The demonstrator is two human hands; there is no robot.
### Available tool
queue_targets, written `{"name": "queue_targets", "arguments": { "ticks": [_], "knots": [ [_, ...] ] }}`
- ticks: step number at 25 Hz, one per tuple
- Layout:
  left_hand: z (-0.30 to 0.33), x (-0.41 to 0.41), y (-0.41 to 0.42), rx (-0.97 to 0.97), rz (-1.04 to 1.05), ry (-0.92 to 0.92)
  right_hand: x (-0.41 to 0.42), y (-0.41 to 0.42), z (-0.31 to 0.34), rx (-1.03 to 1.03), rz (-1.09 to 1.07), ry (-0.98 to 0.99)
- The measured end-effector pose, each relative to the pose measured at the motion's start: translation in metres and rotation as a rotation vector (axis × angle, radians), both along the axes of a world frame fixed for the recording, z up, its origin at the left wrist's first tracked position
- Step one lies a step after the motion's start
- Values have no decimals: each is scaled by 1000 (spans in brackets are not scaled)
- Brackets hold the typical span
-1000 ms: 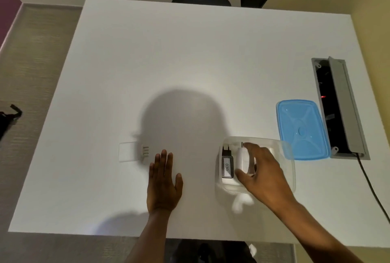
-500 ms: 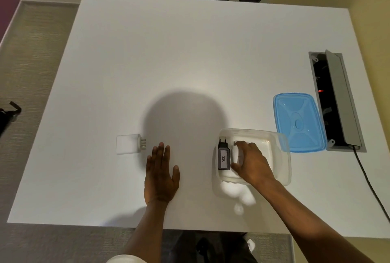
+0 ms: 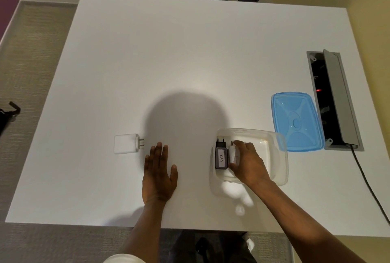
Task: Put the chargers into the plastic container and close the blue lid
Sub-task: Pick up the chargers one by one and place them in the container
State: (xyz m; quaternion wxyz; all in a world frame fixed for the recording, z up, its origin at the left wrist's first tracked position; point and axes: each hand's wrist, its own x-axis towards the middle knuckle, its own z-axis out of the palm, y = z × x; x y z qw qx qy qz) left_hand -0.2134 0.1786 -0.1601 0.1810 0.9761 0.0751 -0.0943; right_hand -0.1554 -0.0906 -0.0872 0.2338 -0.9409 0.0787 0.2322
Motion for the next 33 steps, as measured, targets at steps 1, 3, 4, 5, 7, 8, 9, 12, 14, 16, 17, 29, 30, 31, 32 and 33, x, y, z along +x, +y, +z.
{"name": "queue_targets", "arguments": {
  "ticks": [1, 3, 4, 5, 7, 8, 9, 12, 14, 16, 17, 29, 30, 31, 32, 33],
  "knots": [
    [0, 0, 0, 0, -1, 5, -2, 1, 0, 11, -14, -16],
    [-1, 0, 0, 0, -2, 15, -7, 2, 1, 41, -63, -72],
    [0, 0, 0, -1, -2, 15, -8, 1, 1, 56, -90, -103],
    [0, 0, 0, -1, 0, 14, -9, 1, 2, 69, -111, -128],
    [0, 0, 0, 4, 4, 15, -10, 1, 3, 86, -124, -150],
    [1, 0, 0, 6, 4, 12, -11, 1, 4, 93, -121, -154],
    [1, 0, 0, 5, 3, 9, -10, 1, 4, 100, -124, -155],
    [1, 1, 0, -1, 5, 4, -9, 3, 4, 108, -165, -140],
    [1, 1, 0, -3, 5, -1, -9, 4, 4, 112, -178, -144],
    [-1, 0, 0, -2, 2, -12, -10, 3, 4, 103, -170, -152],
    [-1, 0, 0, -5, -1, -18, -10, 4, 4, 91, -162, -147],
    [-3, -20, 20, -81, -16, -87, -20, 53, 49, 231, -58, -493],
    [-3, -27, 29, -74, -17, -89, -21, 67, 52, 277, -38, -493],
    [-3, -35, 38, -63, -21, -93, -23, 82, 53, 316, -17, -483],
    [-4, -42, 48, -53, -22, -94, -24, 96, 53, 336, 15, -470],
    [-4, -49, 59, -46, -12, -92, -25, 111, 52, 334, 62, -459]
  ]
}}
